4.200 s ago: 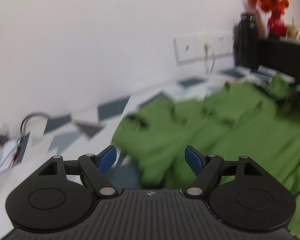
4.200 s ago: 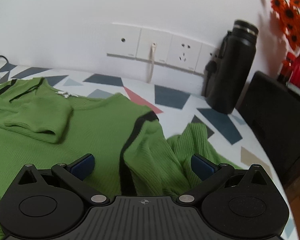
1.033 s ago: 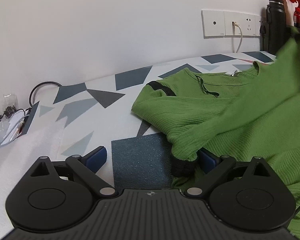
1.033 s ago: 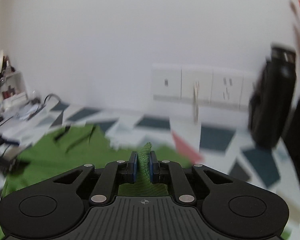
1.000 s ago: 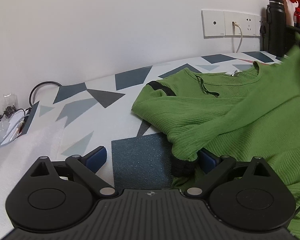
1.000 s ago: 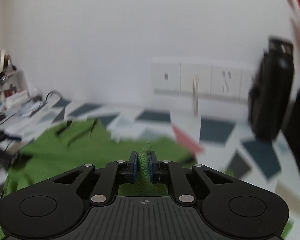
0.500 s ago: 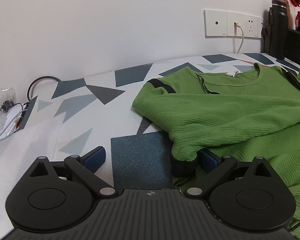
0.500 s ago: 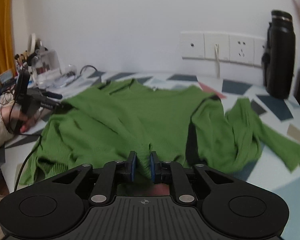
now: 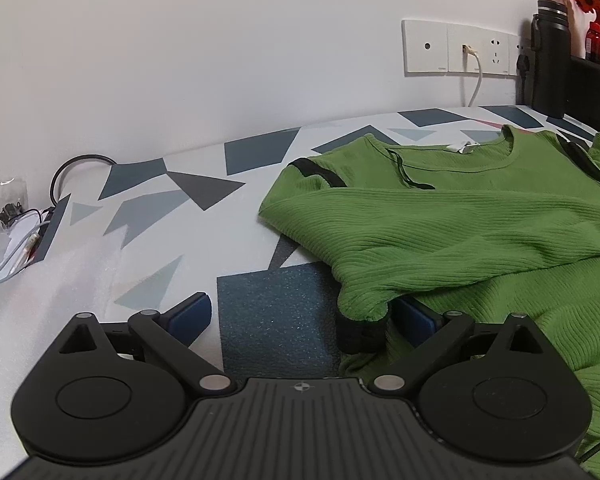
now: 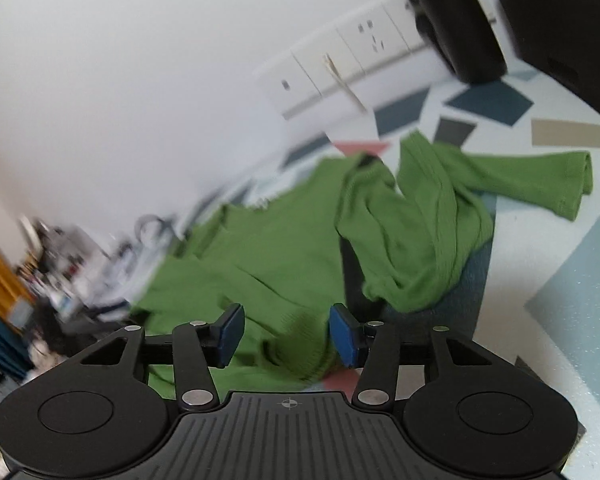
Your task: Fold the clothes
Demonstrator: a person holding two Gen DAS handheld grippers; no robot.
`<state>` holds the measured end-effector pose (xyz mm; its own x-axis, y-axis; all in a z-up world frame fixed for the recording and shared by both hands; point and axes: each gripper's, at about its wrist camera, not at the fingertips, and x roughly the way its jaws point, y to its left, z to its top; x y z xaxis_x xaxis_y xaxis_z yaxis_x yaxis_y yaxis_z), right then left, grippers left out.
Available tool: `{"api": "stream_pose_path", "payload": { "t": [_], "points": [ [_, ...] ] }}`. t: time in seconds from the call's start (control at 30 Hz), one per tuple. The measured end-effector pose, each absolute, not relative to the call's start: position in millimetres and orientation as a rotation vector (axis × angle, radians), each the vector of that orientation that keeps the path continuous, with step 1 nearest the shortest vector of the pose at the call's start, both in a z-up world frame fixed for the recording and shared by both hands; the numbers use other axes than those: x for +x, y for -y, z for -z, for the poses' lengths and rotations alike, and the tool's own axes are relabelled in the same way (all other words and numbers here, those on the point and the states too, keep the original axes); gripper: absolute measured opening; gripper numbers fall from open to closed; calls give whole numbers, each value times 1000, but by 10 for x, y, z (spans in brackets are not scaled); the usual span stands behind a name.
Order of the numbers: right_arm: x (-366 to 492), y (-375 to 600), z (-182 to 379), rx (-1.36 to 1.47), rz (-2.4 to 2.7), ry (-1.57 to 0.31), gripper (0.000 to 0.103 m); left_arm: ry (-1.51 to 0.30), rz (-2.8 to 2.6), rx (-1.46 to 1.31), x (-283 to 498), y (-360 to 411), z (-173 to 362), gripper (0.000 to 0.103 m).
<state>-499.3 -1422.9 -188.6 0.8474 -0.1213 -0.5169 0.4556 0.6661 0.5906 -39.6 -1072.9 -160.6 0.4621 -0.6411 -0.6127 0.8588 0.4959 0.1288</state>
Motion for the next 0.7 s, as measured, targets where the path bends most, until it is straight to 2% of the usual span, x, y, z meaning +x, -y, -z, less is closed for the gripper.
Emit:
{"api": "stream_pose_path", "payload": {
  "t": [0.17,0.23,0.27,0.3,0.57,0.7],
  "points": [
    [-4769,14289,2017,785,385,-528,39,-533,961,461,-404,10732,1603,99],
    [-4691,14278,2028,758,404,-554,25,-532,961,461,-405,10733,1603,99],
    [-4641,14259,2026,743,406,-568,9,-532,961,461,-406,10733,1602,99],
    [-4624,14242,1980,721,401,-560,5,-531,961,462,-405,10733,1601,99],
    [-4448,14380,1401,507,438,-360,2,-505,936,480,-450,10743,1594,99],
    [-4265,14653,1331,460,475,-345,2,-484,917,499,-486,10753,1588,100]
  ]
}}
